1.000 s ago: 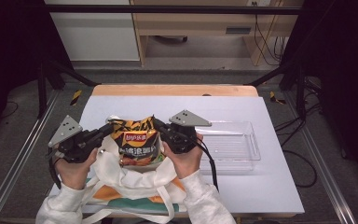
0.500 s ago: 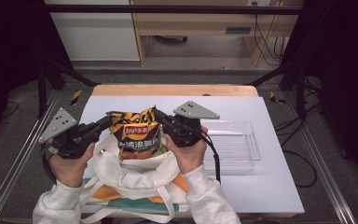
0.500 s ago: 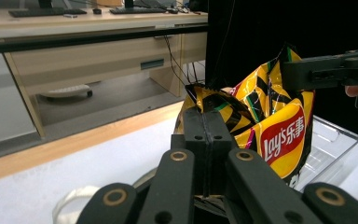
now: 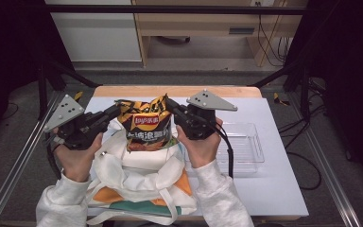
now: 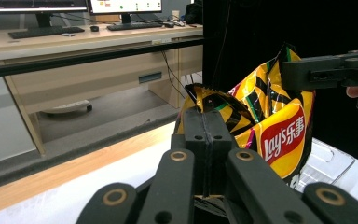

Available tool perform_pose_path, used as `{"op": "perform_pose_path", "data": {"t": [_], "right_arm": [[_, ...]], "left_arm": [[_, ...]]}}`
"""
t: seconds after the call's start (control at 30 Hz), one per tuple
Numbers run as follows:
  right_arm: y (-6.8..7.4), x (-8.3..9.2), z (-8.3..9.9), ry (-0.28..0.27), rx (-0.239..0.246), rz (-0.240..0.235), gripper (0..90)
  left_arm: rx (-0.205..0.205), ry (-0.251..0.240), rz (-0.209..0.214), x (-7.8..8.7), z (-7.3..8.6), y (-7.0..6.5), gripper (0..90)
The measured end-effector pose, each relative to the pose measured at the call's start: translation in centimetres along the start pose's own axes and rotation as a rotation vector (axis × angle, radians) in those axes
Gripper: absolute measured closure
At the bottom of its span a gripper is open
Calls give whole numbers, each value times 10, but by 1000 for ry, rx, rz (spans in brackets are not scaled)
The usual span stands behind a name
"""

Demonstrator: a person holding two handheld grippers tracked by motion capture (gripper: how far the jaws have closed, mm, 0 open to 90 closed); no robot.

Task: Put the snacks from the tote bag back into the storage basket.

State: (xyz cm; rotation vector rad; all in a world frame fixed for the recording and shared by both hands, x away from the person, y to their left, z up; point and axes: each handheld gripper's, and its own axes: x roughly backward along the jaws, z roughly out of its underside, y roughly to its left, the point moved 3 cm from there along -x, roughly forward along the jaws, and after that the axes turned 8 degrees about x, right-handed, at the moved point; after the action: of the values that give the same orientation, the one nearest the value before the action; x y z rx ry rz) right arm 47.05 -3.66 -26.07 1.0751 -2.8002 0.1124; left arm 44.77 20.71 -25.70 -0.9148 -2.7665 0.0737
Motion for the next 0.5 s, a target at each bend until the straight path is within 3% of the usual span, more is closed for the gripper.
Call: {"op": "perform_pose_path", "data": {"t": [0.5], "right_arm": [[-29,24,-7,-7,0,74,900]], "left_arm": [[-31,-13,23,-34,-15,-23,900]]}}
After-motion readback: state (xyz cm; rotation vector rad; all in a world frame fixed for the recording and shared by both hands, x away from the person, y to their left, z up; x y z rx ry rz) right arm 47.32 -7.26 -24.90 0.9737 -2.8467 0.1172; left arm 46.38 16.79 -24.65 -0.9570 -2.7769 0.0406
